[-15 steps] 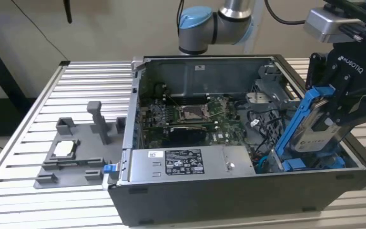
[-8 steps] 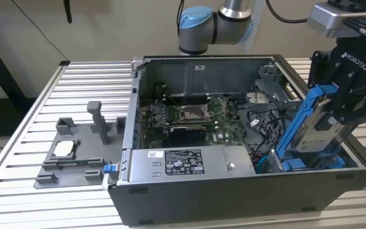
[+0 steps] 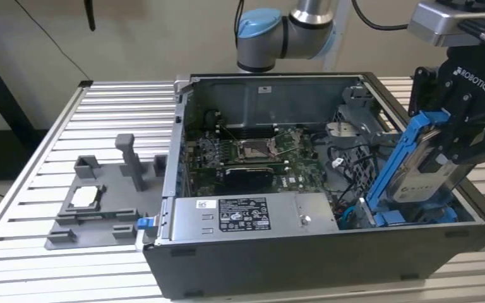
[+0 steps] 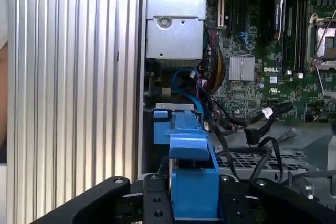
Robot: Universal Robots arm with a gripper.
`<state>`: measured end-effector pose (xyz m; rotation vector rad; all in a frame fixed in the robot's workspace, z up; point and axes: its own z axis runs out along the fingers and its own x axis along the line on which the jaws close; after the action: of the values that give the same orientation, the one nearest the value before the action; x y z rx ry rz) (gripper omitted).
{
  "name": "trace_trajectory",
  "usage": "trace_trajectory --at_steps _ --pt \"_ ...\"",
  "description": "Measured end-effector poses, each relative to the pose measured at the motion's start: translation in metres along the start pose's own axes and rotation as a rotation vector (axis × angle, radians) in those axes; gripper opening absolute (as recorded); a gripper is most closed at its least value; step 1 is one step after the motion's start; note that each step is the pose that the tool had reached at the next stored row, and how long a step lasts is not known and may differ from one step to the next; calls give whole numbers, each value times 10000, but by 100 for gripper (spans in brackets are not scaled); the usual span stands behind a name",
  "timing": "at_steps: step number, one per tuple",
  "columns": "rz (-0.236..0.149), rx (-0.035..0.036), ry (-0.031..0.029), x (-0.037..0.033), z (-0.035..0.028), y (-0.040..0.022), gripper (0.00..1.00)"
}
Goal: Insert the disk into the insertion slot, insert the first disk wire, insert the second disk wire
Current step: 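Insert the disk into the insertion slot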
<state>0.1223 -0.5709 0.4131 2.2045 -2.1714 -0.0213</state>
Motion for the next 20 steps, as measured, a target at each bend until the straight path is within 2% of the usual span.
trace_trajectory --at_steps 1,4,5,12,17,20 --pt "-2 1 -56 0 3 0 33" --pt "-12 4 -272 -1 15 -1 33" --pt "-14 2 -300 -2 21 -1 33" --pt "-13 -50 -298 -1 30 -32 33" --pt "-2 -52 -225 -2 65 -32 33" --pt "-3 -53 -219 -2 60 -34 33"
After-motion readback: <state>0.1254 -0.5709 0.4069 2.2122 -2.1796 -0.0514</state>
